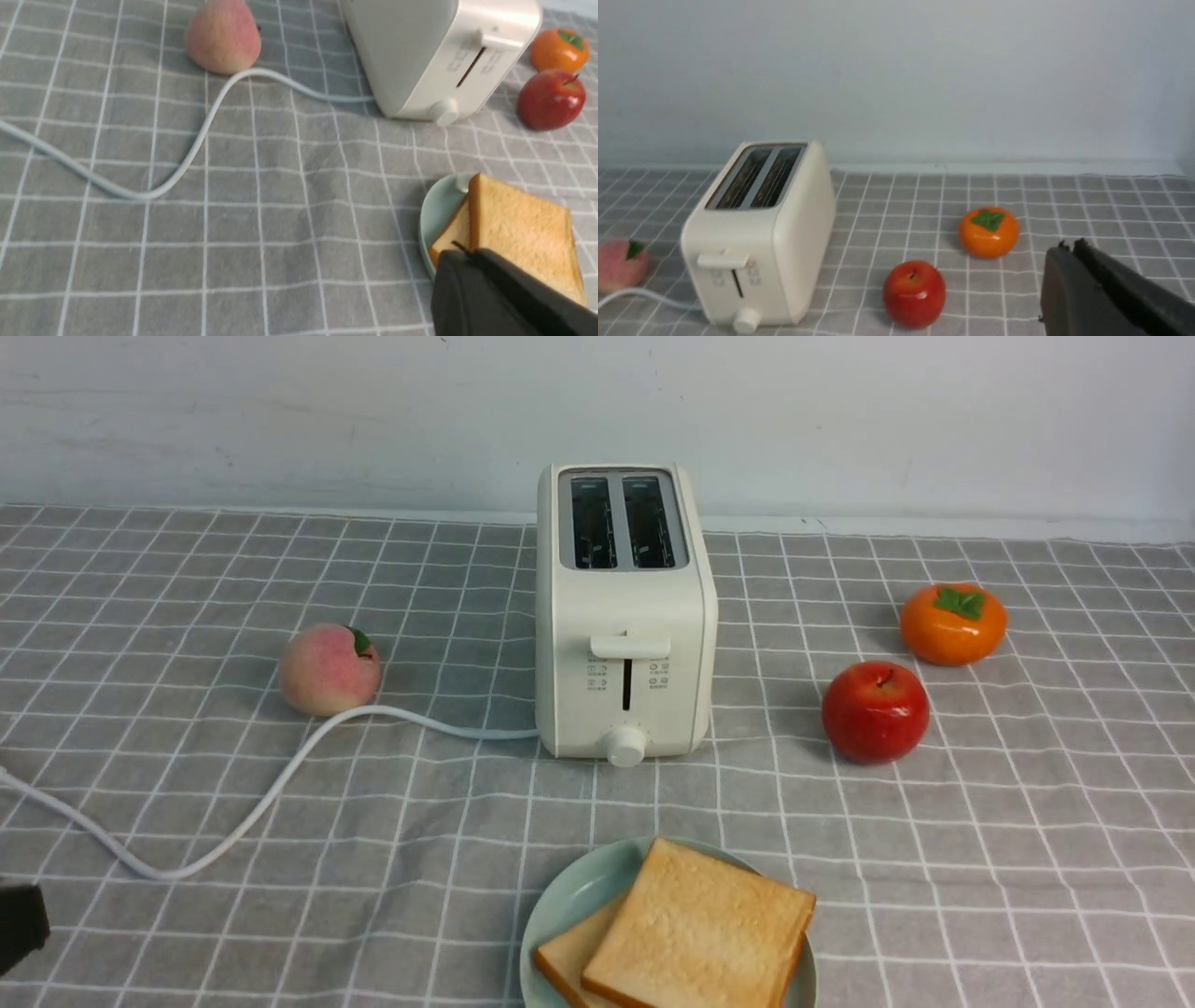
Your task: Take toasted bread from bread machine on grey coffee table place on plate.
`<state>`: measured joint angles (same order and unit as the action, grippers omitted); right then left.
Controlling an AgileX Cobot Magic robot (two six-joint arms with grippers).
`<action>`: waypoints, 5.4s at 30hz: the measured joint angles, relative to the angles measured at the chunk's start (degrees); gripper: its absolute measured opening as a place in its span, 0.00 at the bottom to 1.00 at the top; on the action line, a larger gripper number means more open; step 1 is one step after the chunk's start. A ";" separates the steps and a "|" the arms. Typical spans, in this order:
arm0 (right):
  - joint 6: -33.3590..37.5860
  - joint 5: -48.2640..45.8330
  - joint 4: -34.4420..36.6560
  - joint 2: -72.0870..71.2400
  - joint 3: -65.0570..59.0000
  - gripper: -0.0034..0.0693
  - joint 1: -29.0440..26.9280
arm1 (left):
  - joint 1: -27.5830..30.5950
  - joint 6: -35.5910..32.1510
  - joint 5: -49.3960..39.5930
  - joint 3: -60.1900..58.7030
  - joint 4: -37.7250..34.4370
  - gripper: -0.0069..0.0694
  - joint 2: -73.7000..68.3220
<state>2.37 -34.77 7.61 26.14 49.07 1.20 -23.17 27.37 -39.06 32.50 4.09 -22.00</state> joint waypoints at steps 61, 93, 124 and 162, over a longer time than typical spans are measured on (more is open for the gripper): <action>-13.79 18.77 -8.71 -26.81 -33.81 0.10 -0.30 | 19.97 -4.28 17.88 -34.08 -4.09 0.12 22.56; -13.79 18.79 -9.01 -26.81 -33.81 0.14 -0.30 | 19.97 -4.28 16.78 -34.25 -4.09 0.14 22.56; -8.46 13.60 -11.27 -26.81 -50.10 0.19 2.55 | 19.97 -4.33 16.57 -34.25 -4.09 0.18 22.56; -8.45 13.60 -11.09 -26.81 -50.10 0.25 4.16 | 19.97 -4.33 16.55 -34.25 -4.09 0.21 22.56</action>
<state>-6.08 -21.17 -3.48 -0.67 -1.03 5.36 -3.20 23.04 -22.51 -1.75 0.00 0.57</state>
